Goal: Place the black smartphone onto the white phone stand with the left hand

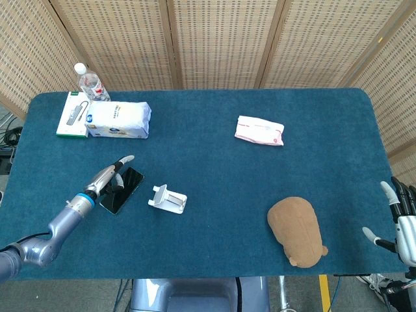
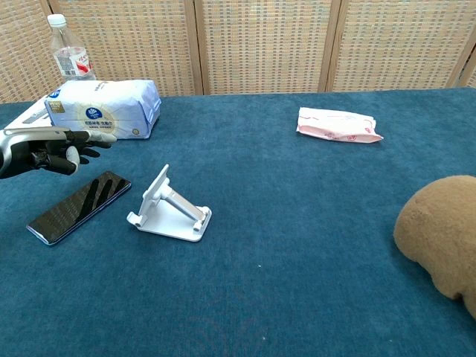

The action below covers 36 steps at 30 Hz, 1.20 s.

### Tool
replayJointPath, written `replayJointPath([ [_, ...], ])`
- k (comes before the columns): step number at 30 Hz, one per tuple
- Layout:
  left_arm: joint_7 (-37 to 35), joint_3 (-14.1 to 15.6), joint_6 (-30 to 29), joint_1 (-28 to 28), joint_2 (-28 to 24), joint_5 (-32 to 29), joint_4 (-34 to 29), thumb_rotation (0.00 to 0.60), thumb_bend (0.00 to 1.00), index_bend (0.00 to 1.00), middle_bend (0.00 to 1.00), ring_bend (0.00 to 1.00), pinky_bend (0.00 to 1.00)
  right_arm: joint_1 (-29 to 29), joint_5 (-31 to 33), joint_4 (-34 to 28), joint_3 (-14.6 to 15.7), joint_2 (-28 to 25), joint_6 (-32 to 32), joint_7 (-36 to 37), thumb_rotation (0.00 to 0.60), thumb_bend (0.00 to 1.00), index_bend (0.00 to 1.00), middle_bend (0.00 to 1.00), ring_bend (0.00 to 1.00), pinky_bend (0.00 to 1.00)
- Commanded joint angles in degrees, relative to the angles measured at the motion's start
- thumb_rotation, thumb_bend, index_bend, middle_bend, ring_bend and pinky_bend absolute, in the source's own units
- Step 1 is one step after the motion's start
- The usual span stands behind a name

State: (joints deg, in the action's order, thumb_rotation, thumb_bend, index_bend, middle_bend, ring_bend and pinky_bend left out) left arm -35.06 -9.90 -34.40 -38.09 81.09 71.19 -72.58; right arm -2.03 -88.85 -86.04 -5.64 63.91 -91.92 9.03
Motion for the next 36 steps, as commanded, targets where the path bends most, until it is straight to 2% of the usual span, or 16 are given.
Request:
replayJointPath([
  [1,0.51,-0.28,0.76,-0.43,1.27,-1.51,1.33,0.6,1.0,0.0,0.0,0.0,0.0,-0.03,-0.05,0.01,0.02,0.02,-0.01,-0.03,0.6,0.1,0.0,0.0,0.0,0.0],
  [16,0.34,-0.01,2.32,-1.07,3.66,-1.41,1.96,0.6,1.0,0.0,0.0,0.0,0.0,0.05,-0.17,0.08,0.13,-0.3,-0.2,0.96,0.6,0.1,0.0,0.0,0.0,0.0],
  [27,2.36,1.39,1.54,-1.11,1.2,1.61,-5.61,0.6,1.0,0.0,0.0,0.0,0.0,0.02,-0.08,0.08,0.13,-0.35,-0.17,1.08,0.6,0.1,0.0,0.0,0.0,0.0],
  [36,1.87,4.11,0.17,-0.33,-0.67,5.92,-11.82,0.6,1.0,0.0,0.0,0.0,0.0,0.05,0.01,0.17,0.13,-0.42,-0.2,1.41,0.6,0.1,0.0,0.0,0.0,0.0],
])
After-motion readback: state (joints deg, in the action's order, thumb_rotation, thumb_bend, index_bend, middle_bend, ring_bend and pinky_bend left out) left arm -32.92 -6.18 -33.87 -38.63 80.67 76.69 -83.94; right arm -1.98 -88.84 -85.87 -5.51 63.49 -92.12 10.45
